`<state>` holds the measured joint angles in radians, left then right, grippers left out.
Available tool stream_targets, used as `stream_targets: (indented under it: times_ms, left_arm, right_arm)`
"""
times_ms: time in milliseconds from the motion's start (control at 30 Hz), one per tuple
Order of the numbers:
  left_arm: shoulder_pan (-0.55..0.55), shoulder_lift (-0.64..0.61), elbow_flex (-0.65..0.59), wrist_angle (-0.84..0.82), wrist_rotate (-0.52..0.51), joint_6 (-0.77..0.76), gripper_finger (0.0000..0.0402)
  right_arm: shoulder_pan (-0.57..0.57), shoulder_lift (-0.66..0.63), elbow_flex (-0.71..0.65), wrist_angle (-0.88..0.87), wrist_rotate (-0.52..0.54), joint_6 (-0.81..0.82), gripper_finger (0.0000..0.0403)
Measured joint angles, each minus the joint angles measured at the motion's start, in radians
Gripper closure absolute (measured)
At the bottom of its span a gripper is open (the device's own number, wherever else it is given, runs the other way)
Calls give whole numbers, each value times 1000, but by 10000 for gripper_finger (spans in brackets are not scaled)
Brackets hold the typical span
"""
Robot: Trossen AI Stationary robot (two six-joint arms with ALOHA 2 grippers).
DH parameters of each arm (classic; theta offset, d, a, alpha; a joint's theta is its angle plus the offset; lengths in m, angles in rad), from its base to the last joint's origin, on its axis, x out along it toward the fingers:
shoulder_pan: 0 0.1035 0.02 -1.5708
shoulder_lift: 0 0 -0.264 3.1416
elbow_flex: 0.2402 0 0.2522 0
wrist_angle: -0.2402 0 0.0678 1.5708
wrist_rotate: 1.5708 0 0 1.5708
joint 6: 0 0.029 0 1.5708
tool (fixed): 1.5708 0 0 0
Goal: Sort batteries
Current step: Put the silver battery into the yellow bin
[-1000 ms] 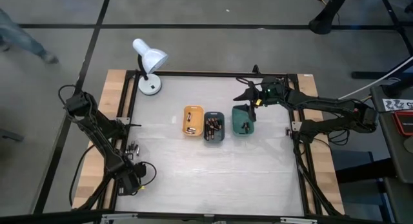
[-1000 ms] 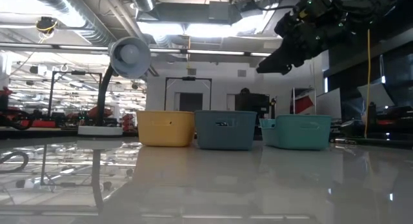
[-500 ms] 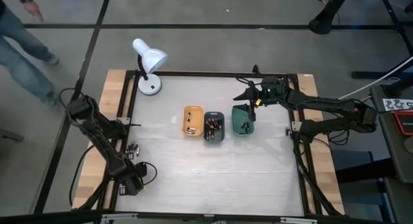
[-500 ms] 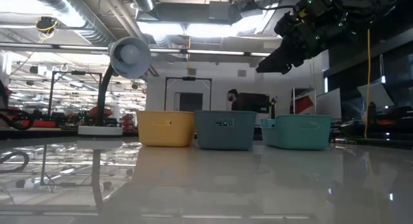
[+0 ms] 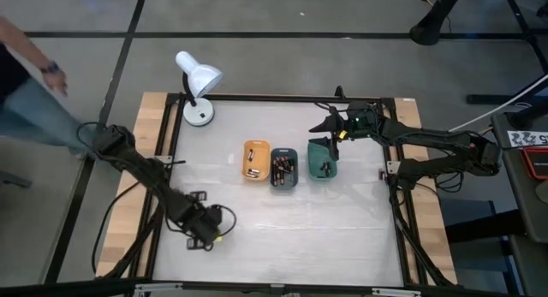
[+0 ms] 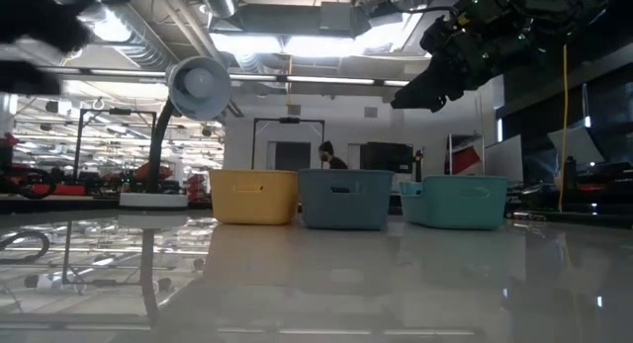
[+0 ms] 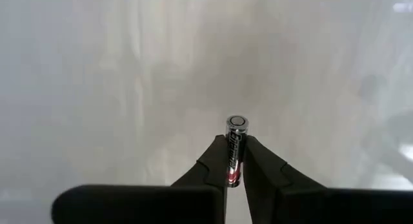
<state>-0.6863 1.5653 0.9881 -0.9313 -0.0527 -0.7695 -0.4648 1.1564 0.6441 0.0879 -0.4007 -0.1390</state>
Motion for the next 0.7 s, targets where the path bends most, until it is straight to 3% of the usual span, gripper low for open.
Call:
stream_targets:
  times_ms: [267, 400, 700]
  left_arm:
    - [210, -1, 70, 23, -294, 246, 380]
    - [333, -1, 73, 111, -391, 407, 380]
    - [572, -2, 73, 390, -433, 729, 379]
  right_arm:
    - [0, 0, 0, 0, 0, 2, 230]
    - [0, 0, 0, 0, 0, 3, 230]
    - [0, 0, 0, -4, 0, 3, 230]
